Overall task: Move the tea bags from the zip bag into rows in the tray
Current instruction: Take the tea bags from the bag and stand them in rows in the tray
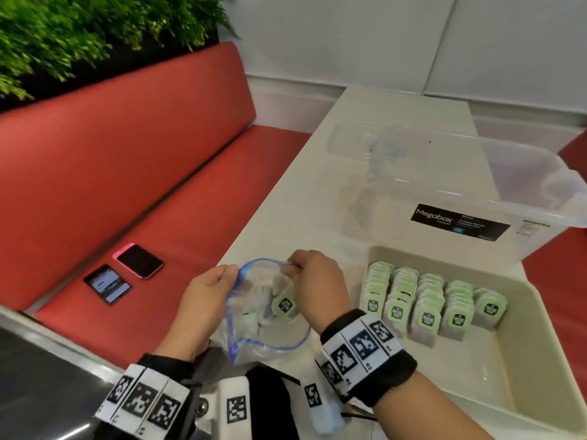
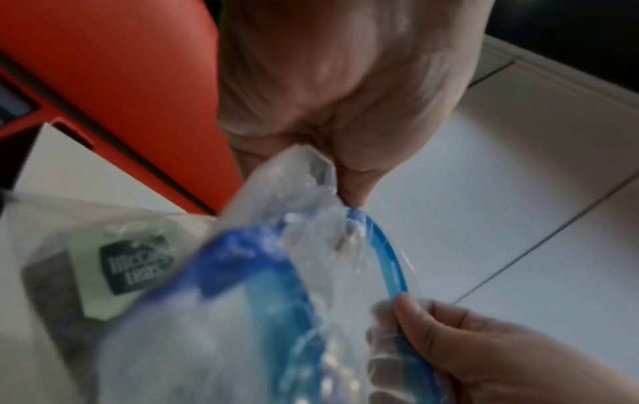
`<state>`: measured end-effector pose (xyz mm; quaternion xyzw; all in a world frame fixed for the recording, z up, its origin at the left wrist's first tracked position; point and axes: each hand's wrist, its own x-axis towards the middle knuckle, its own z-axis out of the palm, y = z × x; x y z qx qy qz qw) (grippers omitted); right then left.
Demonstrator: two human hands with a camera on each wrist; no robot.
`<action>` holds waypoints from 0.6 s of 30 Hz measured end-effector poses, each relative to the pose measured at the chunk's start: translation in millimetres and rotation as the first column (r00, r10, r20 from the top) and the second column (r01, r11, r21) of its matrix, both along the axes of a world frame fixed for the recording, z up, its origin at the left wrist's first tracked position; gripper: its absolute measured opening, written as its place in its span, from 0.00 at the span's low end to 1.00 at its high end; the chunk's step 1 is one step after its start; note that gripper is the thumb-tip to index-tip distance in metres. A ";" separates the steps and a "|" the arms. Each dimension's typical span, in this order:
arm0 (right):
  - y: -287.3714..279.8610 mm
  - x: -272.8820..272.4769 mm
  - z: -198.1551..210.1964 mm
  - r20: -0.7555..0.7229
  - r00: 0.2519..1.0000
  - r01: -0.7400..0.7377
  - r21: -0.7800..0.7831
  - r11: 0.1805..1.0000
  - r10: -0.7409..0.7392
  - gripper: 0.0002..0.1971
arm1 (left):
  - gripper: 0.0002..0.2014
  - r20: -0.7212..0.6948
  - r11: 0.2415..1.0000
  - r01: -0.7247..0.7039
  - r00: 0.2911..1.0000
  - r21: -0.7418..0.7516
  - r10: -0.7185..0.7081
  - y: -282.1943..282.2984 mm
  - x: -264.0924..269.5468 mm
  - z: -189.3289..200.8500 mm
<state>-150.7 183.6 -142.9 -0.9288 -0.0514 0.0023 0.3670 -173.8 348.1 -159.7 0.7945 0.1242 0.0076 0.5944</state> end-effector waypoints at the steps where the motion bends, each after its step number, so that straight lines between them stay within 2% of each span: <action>1: -1.2 3.8 1.0 -0.037 0.999 0.035 0.092 0.995 -0.032 0.07 | 0.15 -0.016 0.996 0.002 1.000 -0.092 -0.004 -2.0 -0.2 2.8; 3: -2.7 10.2 4.3 -0.123 0.990 0.096 0.248 0.964 -0.067 0.08 | 0.16 -0.043 0.972 0.004 0.999 -0.237 -0.014 -3.0 3.9 4.0; 5: -4.1 14.2 7.6 -0.233 0.969 0.183 0.433 0.883 -0.086 0.10 | 0.15 -0.051 0.919 -0.011 0.999 -0.395 -0.010 -1.3 8.3 4.0; 7: -3.2 17.2 12.2 -0.393 0.918 0.309 0.636 0.707 -0.049 0.10 | 0.15 -0.038 0.850 -0.018 0.999 -0.526 -0.003 4.9 10.4 2.8; 9: -1.6 19.4 16.5 -0.506 0.862 0.419 0.748 0.514 0.034 0.10 | 0.15 -0.026 0.787 -0.023 1.000 -0.617 0.009 8.9 10.6 1.8; 10: -0.4 20.3 16.1 -0.529 0.847 0.445 0.758 0.477 0.050 0.09 | 0.14 -0.016 0.757 -0.018 1.000 -0.654 0.009 9.7 10.2 2.1; 11: 0.9 20.7 15.0 -0.526 0.850 0.438 0.734 0.520 0.027 0.07 | 0.13 -0.005 0.732 -0.022 1.000 -0.681 0.025 9.5 10.2 1.5; 12: 2.2 19.9 14.3 -0.498 0.867 0.407 0.677 0.613 -0.026 0.08 | 0.13 0.008 0.705 -0.033 0.998 -0.709 0.054 8.4 10.2 2.1; 14: 3.0 15.0 12.0 -0.382 0.914 0.335 0.527 0.781 -0.135 0.17 | 0.15 0.029 0.638 -0.059 0.992 -0.768 0.126 10.5 11.6 -0.9; 16: 4.2 8.5 9.0 -0.265 0.946 0.287 0.422 0.860 -0.186 0.21 | 0.16 0.035 0.586 -0.082 0.982 -0.806 0.185 14.3 11.8 -5.7; 18: 8.1 6.3 3.7 -0.260 0.952 0.258 0.404 0.877 -0.160 0.14 | 0.19 0.033 0.539 -0.083 0.979 -0.838 0.203 16.0 9.1 -12.5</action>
